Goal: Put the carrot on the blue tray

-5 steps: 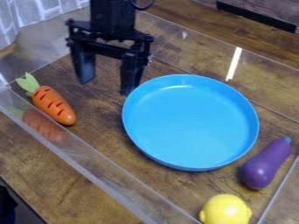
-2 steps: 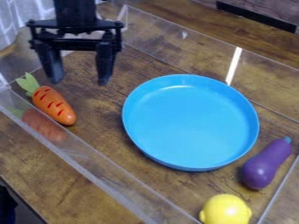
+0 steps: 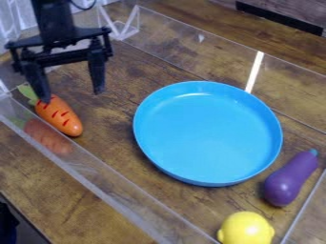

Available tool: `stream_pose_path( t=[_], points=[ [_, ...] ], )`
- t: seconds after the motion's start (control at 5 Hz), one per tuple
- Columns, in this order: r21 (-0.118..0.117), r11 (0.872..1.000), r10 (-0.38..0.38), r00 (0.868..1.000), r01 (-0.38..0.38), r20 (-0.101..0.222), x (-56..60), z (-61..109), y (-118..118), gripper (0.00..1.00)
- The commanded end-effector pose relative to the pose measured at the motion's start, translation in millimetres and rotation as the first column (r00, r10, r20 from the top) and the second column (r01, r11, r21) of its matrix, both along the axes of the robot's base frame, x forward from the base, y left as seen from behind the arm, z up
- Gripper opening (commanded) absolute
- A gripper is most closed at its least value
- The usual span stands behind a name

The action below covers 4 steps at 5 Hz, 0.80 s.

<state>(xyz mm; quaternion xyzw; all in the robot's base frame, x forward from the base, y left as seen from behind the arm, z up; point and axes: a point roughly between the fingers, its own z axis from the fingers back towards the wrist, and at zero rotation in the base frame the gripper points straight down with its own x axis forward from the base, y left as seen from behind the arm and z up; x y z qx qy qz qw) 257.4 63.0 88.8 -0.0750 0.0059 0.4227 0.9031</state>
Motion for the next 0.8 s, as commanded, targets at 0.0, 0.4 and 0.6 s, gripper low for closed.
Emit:
stream_pose_path(
  t=[0.0,0.4,0.6],
  points=[
    [-0.008,0.990,0.141,0.988,-0.141,0.070,4.1,0.4,1.7,1.00],
    [-0.044,0.967,0.254,0.964,-0.251,0.080,10.1,-20.5,-0.4,1.00],
    [-0.057,0.967,0.253,0.963,-0.249,0.090,12.8,-26.7,1.7,1.00]
  ],
)
